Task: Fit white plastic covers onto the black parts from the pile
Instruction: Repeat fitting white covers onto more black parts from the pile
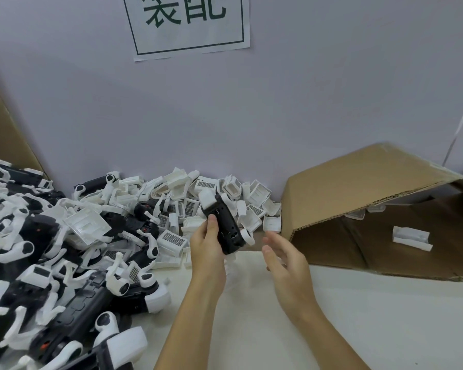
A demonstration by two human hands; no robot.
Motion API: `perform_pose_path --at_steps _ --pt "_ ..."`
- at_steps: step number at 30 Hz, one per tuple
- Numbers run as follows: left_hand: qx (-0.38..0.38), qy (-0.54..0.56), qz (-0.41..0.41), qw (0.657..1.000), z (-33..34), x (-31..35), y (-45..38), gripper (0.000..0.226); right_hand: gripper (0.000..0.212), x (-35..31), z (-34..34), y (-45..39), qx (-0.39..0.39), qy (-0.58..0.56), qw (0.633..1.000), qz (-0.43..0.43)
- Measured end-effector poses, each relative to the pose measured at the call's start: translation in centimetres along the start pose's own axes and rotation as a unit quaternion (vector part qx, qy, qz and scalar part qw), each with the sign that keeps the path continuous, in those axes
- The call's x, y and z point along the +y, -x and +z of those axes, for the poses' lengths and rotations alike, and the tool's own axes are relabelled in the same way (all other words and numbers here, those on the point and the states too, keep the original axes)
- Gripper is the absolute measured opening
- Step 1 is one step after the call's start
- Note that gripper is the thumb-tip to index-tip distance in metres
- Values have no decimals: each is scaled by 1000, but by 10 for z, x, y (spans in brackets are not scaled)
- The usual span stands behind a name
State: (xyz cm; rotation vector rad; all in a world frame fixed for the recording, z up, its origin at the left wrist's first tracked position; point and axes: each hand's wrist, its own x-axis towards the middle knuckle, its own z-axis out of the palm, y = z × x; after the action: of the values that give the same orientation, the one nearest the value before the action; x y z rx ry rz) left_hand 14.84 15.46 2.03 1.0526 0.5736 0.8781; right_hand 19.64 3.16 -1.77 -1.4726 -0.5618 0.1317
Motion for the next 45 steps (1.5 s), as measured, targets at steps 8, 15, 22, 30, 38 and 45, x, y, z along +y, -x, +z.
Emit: perform_pose_path --at_steps 8,15,22,30,38,45 --pt "-25 40 -87 995 1 1 1 23 27 -1 0 0 11 12 1000 17" --pt "-111 198 -148 963 -6 -2 2 36 29 -2 -2 -2 3 -1 1000 29" --pt "-194 203 -179 943 -8 -11 4 38 46 -8 1 3 -97 30 995 12" --pt "-159 119 -108 974 -3 -17 5 48 30 -5 3 1 -119 23 992 21" --pt "-157 89 -94 979 3 -18 11 53 32 -1 -1 -4 -126 -8 990 69" --pt "-151 98 -94 979 2 -18 9 32 41 -3 0 -2 -140 -23 988 68"
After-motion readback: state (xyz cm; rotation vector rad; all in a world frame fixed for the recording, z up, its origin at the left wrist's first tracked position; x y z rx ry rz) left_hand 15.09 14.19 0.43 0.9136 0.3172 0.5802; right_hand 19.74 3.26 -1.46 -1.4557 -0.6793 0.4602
